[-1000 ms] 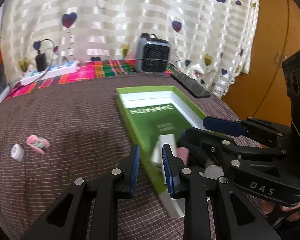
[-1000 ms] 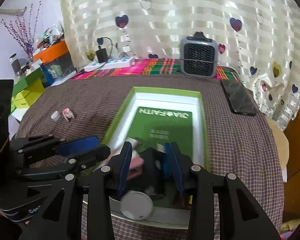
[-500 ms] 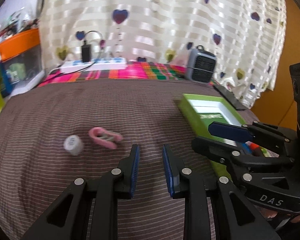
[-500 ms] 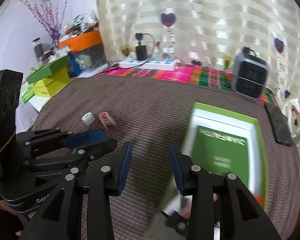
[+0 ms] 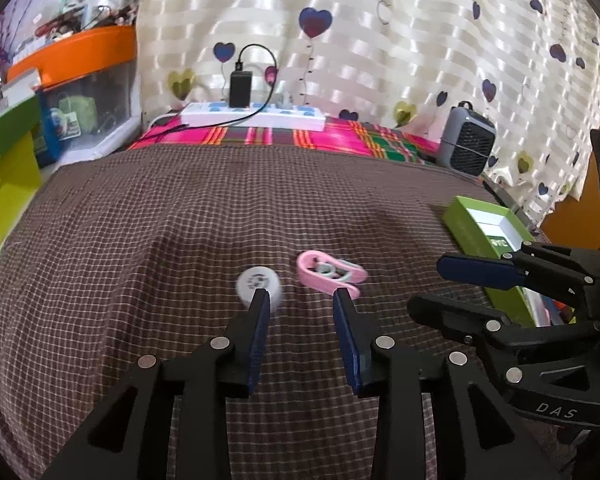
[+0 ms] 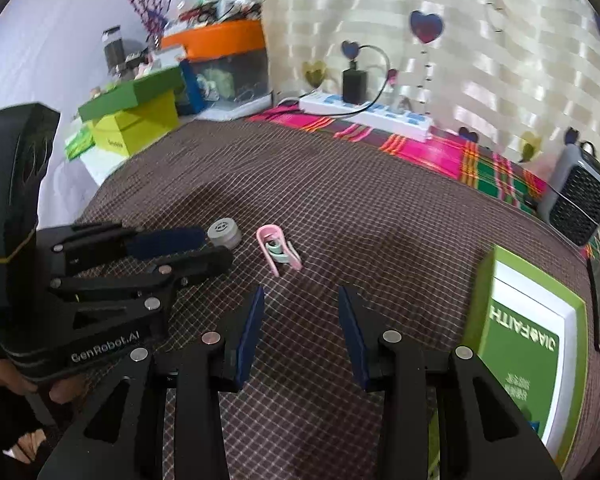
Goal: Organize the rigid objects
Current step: 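Grasp the pink clip with the right gripper while the left grasps the white round container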
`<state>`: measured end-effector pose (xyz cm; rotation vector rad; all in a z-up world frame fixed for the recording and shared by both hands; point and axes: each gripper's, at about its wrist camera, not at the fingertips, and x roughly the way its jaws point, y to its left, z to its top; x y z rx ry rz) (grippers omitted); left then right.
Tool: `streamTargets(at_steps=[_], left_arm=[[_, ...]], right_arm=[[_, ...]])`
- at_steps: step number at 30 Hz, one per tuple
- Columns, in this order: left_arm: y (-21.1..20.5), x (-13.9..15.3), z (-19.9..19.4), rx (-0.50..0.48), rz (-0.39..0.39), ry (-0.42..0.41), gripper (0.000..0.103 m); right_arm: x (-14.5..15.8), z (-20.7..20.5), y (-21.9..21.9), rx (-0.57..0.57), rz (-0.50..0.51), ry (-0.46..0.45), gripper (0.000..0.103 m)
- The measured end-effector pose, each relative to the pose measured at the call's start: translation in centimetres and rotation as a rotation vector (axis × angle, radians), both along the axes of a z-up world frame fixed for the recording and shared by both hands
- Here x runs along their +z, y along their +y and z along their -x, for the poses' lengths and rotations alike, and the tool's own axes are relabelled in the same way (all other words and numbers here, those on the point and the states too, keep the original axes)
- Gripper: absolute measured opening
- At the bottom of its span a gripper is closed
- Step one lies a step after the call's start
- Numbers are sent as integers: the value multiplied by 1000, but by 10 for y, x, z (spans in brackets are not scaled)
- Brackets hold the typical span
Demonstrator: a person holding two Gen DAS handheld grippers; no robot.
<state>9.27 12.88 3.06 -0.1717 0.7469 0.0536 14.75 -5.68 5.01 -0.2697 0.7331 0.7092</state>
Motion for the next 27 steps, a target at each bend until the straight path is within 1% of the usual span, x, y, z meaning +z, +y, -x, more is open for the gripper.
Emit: streamTargets(at_steps=[4, 7, 10, 12, 16, 22, 25, 27], left_arm=[[8, -5, -5, -1, -3, 11, 35], [14, -9, -10, 3, 9, 19, 40], [20, -15, -17, 9, 14, 37, 40], [25, -19, -21, 14, 31, 54, 40], [34, -23, -26, 31, 54, 77, 40], [39, -24, -31, 49, 51, 84, 40], [38, -24, -33, 55, 32, 89, 37], [38, -24, -34, 48, 36, 87, 36]], right_arm=[[-5, -8, 16, 38, 42, 7, 41], [-7, -13, 27, 72, 75, 12, 43], [-9, -18, 37, 106, 111, 7, 44], [-11, -23, 43, 119, 138, 5, 44], [-18, -31, 56, 151, 180, 22, 44], [-23, -41, 64, 158, 195, 26, 44], [-26, -48, 66, 129, 206, 53, 44], [-30, -50, 66, 118, 214, 66, 44]])
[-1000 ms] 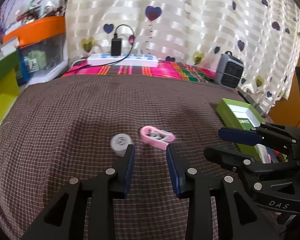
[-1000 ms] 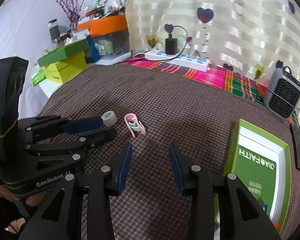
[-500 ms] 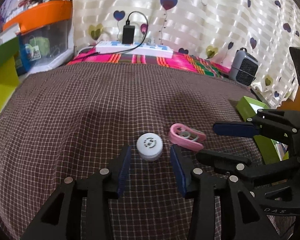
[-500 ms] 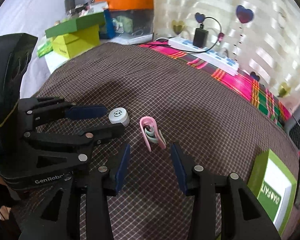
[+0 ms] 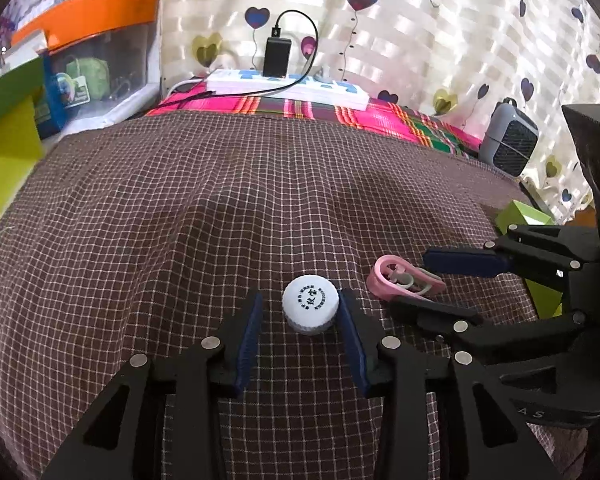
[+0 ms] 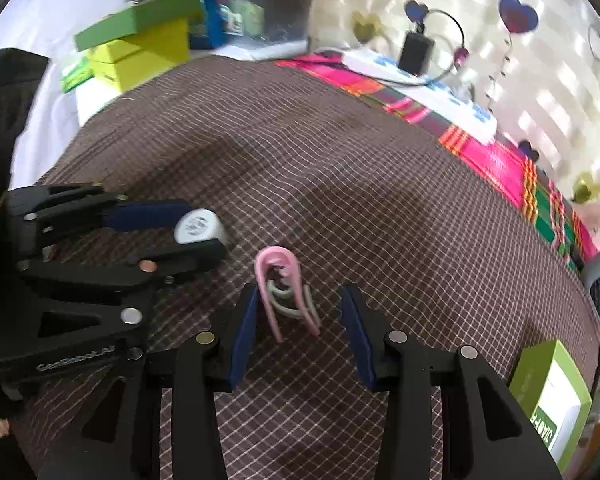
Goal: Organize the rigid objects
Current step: 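Grasp the pink clip with the right gripper while the left grasps the white round container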
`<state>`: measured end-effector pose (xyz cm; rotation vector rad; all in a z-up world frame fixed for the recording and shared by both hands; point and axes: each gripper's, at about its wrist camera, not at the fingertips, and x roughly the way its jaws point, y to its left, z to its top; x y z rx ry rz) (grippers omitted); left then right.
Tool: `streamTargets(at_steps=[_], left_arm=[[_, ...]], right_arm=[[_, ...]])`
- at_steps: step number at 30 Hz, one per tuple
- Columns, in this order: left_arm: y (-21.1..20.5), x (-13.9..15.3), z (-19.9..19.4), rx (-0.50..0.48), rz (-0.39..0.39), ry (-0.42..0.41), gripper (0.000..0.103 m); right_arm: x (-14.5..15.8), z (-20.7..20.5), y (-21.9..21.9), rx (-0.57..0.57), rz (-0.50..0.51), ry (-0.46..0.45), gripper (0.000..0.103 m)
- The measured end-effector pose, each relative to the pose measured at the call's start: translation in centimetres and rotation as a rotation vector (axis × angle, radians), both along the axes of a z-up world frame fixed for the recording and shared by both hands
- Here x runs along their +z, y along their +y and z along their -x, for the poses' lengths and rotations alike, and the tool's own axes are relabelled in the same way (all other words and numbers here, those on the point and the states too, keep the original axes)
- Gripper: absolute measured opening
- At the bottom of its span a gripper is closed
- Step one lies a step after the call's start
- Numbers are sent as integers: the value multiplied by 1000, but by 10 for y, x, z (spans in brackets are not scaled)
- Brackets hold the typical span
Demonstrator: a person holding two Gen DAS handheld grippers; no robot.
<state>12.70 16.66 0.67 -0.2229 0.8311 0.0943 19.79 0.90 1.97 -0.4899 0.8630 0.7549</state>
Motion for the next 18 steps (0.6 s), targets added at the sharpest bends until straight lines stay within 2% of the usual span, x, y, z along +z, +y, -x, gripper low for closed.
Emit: streamTargets(at_steps=[1, 2, 3, 5, 8, 18], left_arm=[[0, 0, 0, -6, 4, -2, 35], [-1, 0, -1, -18, 10, -4, 28], [-3, 0, -2, -34, 7, -3, 26], [-5, 1, -1, -29, -10, -7, 26], [-4, 3, 2, -32, 3, -24, 26], [-18, 13, 14, -38, -59, -44, 26]], right_arm=[[0, 0, -1, -4, -7, 2, 44], [0, 0, -1, -4, -11, 5, 40], [0, 1, -1, 0, -17, 12, 37], [0, 3, 2, 5, -19, 14, 24], [1, 8, 6, 1, 2, -17, 24], [3, 16, -3, -28, -27, -7, 24]])
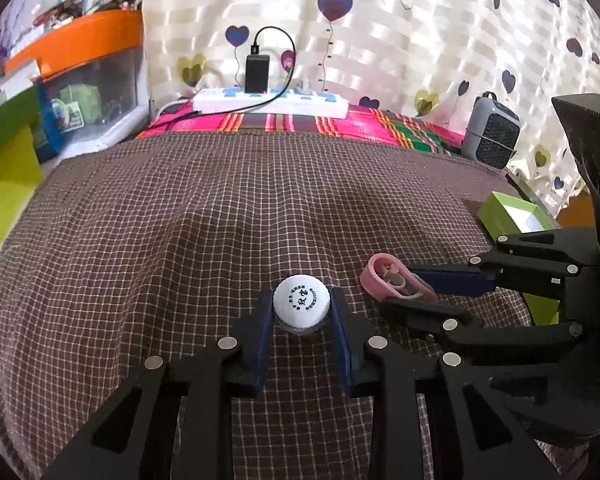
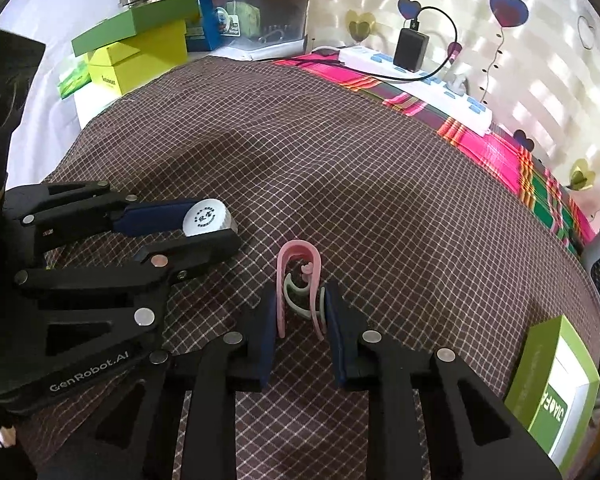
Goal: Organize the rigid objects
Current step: 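Grasp the pink clip with the right gripper while the left grasps the white round container, then carry the pink clip and white container over the lid and lower them in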
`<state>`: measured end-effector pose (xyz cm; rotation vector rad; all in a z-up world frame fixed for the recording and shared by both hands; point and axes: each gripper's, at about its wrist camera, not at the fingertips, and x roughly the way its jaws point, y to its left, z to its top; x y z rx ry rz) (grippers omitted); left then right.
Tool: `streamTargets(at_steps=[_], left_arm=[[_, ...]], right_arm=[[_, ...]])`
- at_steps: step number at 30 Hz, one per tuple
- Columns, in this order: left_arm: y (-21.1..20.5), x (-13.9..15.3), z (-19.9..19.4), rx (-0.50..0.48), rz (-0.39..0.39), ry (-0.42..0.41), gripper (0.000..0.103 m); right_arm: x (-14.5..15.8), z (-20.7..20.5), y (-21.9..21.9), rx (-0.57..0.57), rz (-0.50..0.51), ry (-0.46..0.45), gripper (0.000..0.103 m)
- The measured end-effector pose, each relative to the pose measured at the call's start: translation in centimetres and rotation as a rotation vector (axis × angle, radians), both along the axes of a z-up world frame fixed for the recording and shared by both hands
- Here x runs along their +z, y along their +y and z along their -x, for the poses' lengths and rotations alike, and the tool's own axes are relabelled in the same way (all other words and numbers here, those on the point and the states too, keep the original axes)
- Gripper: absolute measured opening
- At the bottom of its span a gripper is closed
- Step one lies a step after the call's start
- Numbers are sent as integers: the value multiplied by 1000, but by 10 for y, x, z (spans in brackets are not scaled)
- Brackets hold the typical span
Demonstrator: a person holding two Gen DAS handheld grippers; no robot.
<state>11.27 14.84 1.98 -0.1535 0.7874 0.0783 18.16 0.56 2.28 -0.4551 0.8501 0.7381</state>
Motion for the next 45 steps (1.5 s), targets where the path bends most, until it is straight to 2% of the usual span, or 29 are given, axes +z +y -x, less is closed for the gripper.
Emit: streamTargets(at_steps=[10, 30, 45], left_arm=[[-31, 18, 17, -27, -32, -29, 26], [-118, 51, 35, -162, -77, -98, 26], [-160, 65, 57, -220, -70, -148, 26]], right_arm=[[14, 25, -25, -26, -51, -28, 24], [45, 66, -114, -155, -155, -100, 24], [54, 95, -160, -235, -216, -142, 24]])
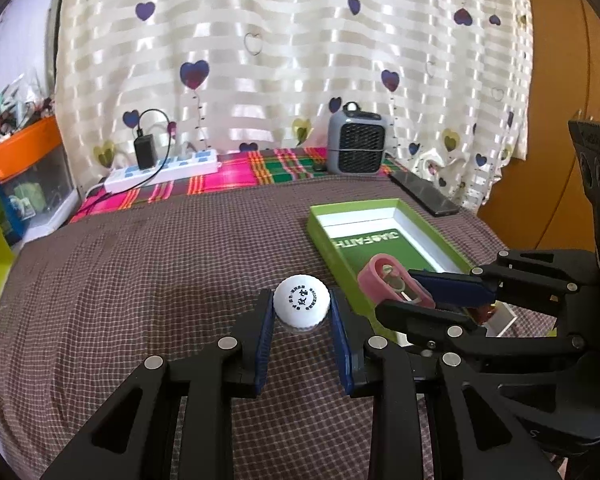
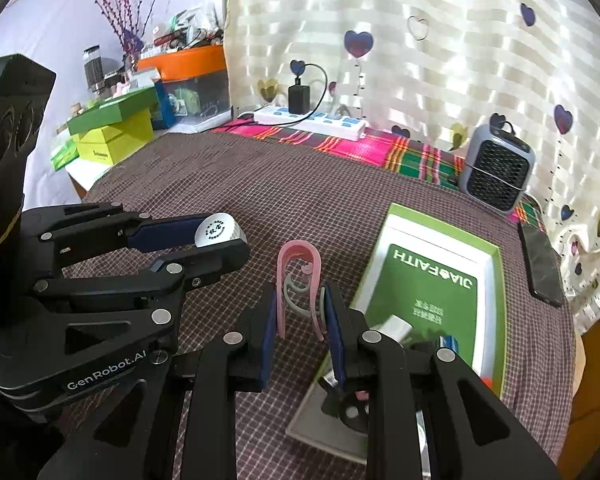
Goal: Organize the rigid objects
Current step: 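Carry the pink clip and white container over the lid and lower them in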
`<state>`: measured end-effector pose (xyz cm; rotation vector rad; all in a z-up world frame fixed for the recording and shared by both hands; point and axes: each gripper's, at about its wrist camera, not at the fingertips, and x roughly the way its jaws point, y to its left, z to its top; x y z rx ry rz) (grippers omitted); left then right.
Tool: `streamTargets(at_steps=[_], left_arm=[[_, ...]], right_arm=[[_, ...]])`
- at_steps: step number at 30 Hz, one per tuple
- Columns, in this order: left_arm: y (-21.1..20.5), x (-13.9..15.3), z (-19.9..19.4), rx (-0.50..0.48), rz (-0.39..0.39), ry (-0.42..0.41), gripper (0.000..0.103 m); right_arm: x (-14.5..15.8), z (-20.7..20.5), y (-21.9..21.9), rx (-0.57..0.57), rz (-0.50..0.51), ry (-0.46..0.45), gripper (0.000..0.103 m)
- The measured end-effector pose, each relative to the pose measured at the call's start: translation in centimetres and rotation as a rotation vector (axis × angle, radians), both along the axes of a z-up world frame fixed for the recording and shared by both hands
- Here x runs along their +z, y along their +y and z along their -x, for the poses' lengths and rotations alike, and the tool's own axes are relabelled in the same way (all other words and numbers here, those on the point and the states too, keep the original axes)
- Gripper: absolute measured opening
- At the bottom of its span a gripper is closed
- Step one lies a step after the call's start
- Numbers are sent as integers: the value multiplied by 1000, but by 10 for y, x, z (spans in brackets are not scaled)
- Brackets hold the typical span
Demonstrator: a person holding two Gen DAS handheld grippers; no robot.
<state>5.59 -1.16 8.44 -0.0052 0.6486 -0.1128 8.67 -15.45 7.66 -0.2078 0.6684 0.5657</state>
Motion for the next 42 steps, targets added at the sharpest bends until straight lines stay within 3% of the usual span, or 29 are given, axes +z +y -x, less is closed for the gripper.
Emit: streamTargets(at_steps=[12, 25, 42], left_arm=[[-39, 8, 9, -105, 43, -38, 26], [-46, 10, -5, -122, 96, -37, 26], [-85, -35, -17, -225, 55, 84, 26]], right_arm=[[6, 25, -46, -70, -67, -28, 24], [9, 19, -106, -200, -116, -29, 24], [-37, 9, -111, -185, -101, 83, 24]])
